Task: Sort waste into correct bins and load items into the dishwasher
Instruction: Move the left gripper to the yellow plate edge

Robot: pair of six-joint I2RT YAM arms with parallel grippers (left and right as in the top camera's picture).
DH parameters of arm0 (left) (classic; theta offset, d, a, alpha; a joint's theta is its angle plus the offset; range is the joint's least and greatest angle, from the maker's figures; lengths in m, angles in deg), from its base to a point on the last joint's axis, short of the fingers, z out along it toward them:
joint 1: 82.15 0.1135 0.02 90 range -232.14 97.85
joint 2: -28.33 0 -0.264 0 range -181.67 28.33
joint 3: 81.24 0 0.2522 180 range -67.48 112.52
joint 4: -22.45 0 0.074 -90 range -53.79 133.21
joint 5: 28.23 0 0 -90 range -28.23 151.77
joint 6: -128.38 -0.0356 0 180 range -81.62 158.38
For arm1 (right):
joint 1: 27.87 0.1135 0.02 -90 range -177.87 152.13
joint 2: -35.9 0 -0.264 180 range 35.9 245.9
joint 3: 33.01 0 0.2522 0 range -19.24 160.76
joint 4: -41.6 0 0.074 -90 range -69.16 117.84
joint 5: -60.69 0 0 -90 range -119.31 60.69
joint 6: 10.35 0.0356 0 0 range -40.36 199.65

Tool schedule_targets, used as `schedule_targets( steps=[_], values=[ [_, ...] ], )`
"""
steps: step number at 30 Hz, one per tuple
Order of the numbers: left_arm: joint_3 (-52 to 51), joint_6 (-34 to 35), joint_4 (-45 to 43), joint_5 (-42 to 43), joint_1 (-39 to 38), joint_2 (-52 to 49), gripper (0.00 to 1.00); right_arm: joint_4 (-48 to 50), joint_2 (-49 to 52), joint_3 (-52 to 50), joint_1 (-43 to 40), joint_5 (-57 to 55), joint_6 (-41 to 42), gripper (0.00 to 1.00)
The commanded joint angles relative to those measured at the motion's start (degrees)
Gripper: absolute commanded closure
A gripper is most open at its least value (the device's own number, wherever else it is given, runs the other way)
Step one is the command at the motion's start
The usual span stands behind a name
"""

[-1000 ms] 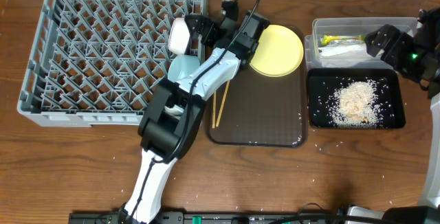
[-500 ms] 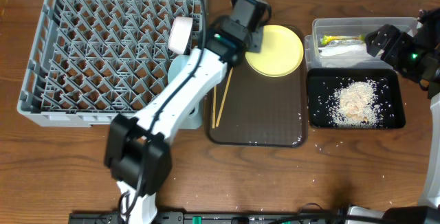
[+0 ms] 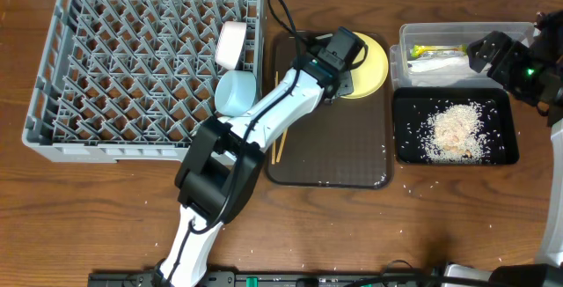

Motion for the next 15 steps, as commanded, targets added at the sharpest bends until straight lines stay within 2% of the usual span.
schedule_targets(
  steps=[1,4,15],
  values=[
    [-0.17,7.06,-0.28,-5.62,-0.66,-2.16,0.58,-0.07,-0.26,0.98,-0.22,0.42,0.37,0.01],
    [-0.17,9.14,-0.61,-7.04,-0.74,-3.37,0.58,-0.07,-0.26,0.98,-0.22,0.42,0.35,0.01],
    [-0.17,9.14,-4.44,-7.04,-0.74,-6.78,0.59,-0.07,-0.26,0.98,-0.15,0.42,0.35,0.01]
  ],
)
